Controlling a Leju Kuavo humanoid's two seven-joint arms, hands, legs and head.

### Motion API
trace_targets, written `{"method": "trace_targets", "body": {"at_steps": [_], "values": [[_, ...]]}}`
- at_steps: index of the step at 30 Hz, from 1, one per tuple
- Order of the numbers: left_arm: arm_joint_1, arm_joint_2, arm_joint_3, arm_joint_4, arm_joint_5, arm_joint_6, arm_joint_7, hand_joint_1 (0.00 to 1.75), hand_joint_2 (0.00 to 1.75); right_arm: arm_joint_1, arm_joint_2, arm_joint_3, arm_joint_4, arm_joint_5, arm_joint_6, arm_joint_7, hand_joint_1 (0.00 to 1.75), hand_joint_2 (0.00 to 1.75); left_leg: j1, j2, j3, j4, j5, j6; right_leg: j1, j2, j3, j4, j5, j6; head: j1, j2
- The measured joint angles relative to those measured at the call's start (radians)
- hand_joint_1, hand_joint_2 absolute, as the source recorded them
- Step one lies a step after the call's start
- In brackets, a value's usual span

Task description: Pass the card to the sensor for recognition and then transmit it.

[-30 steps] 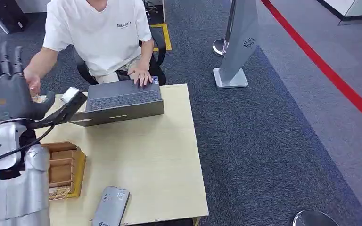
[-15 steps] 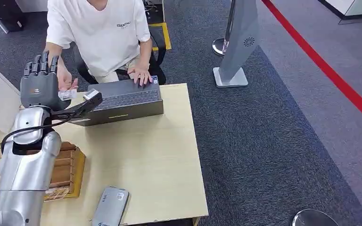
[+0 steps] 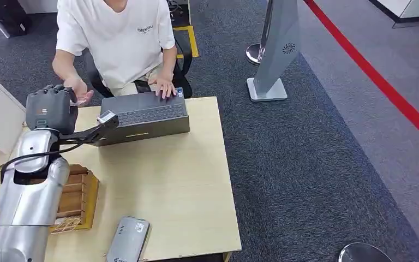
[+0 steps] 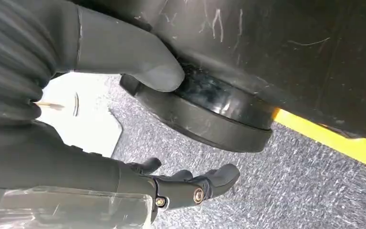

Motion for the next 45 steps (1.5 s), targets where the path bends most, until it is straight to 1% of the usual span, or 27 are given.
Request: {"method": "trace_targets", "body": {"at_steps": [5, 8, 10, 14, 17, 19, 23, 27, 30, 34, 36, 40, 45], "values": [[0.01, -0.001, 0.007, -0.006, 0.0, 0.004, -0.024, 1.75, 1.75, 0.003, 0.0, 0.0, 0.0, 0.01, 0.0, -0.001, 0.0, 1.75, 0.0, 0.0, 0.0, 0.0, 0.0, 0.0, 0.0, 0.0, 0.0, 0.0, 0.0, 0.0, 0.0, 0.0], [0.022, -0.01, 0.02, -0.015, 0.0, 0.015, -0.04, 1.75, 1.75, 0.004, 0.0, 0.0, 0.0, 0.012, 0.0, -0.003, 0.0, 1.75, 0.0, 0.0, 0.0, 0.0, 0.0, 0.0, 0.0, 0.0, 0.0, 0.0, 0.0, 0.0, 0.0, 0.0], [0.042, -0.019, 0.023, -0.039, 0.0, 0.026, -0.042, 1.75, 1.75, 0.004, 0.0, 0.0, 0.0, 0.012, 0.0, -0.003, 0.0, 1.75, 0.0, 0.0, 0.0, 0.0, 0.0, 0.0, 0.0, 0.0, 0.0, 0.0, 0.0, 0.0, 0.0, 0.0], [0.098, -0.035, 0.024, -0.118, 0.0, 0.053, -0.025, 1.75, 1.75, 0.004, 0.0, 0.0, 0.0, 0.01, -0.002, 0.008, 0.0, 1.75, 0.0, 0.0, 0.0, 0.0, 0.0, 0.0, 0.0, 0.0, 0.0, 0.0, 0.0, 0.0, 0.0, 0.0], [0.149, -0.042, 0.013, -0.208, 0.0, 0.086, 0.009, 1.75, 1.75, 0.008, 0.0, 0.003, -0.003, -0.01, -0.014, 0.023, 0.0, 1.75, 0.0, 0.001, 0.0, 0.0, 0.0, 0.0, 0.0, 0.0, -0.001, 0.0, 0.0, 0.0, -0.001, 0.0], [0.191, -0.042, -0.013, -0.285, 0.0, 0.098, 0.024, 1.75, 1.75, 0.012, 0.0, 0.008, -0.008, -0.026, -0.024, 0.035, 0.0, 1.75, 0.0, 0.0, 0.0, 0.0, -0.001, 0.0, 0.0, 0.0, -0.001, 0.0, -0.001, 0.001, -0.001, 0.0], [0.23, -0.041, -0.046, -0.361, 0.0, 0.1, 0.031, 1.75, 1.75, 0.014, 0.0, 0.009, -0.011, -0.031, -0.027, 0.042, 0.0, 1.75, 0.0, -0.002, -0.001, 0.0, 0.0, 0.0, 0.0, -0.001, -0.001, 0.0, -0.001, 0.001, -0.001, 0.0], [0.258, -0.041, -0.063, -0.413, 0.0, 0.108, 0.032, 1.75, 1.75, 0.019, 0.0, 0.011, -0.015, -0.043, -0.034, 0.048, 0.0, 1.75, 0.0, -0.002, -0.001, 0.0, 0.0, 0.0, 0.0, -0.001, -0.001, 0.0, -0.001, 0.0, -0.001, 0.0], [0.334, -0.035, -0.106, -0.55, 0.0, 0.113, 0.044, 1.75, 1.75, 0.037, 0.001, 0.027, -0.03, -0.073, -0.06, 0.077, 0.0, 1.75, 0.0, -0.002, -0.002, 0.0, 0.0, 0.0, 0.0, -0.001, -0.001, 0.0, -0.001, 0.001, -0.002, 0.0], [0.453, -0.028, -0.172, -0.706, 0.0, 0.108, 0.011, 1.75, 1.75, 0.055, 0.001, 0.041, -0.053, -0.127, -0.108, 0.115, 0.0, 1.75, -0.001, -0.002, -0.002, 0.0, -0.002, 0.0, -0.001, -0.001, -0.002, 0.0, -0.003, 0.001, 0.0, 0.0], [0.524, -0.009, -0.212, -0.765, 0.0, 0.113, 0.009, 1.75, 1.75, 0.063, 0.001, 0.049, -0.065, -0.152, -0.133, 0.127, 0.0, 1.75, -0.001, -0.001, -0.002, 0.0, -0.003, 0.001, -0.001, -0.001, -0.002, 0.0, -0.003, 0.001, -0.001, 0.0], [0.646, 0.036, -0.29, -0.813, 0.0, 0.168, 0.005, 1.75, 1.75, 0.072, 0.0, 0.058, -0.076, -0.171, -0.164, 0.14, 0.0, 1.75, -0.001, -0.002, -0.002, -0.001, -0.004, 0.002, -0.001, -0.001, -0.002, 0.0, -0.005, 0.002, -0.001, 0.0], [0.769, 0.064, -0.342, -0.827, 0.0, 0.187, -0.02, 1.75, 1.75, 0.076, 0.0, 0.06, -0.081, -0.187, -0.187, 0.147, 0.0, 1.75, -0.001, -0.002, -0.002, -0.001, -0.004, 0.002, -0.001, -0.001, -0.002, 0.0, -0.005, 0.002, -0.001, 0.0]]}}
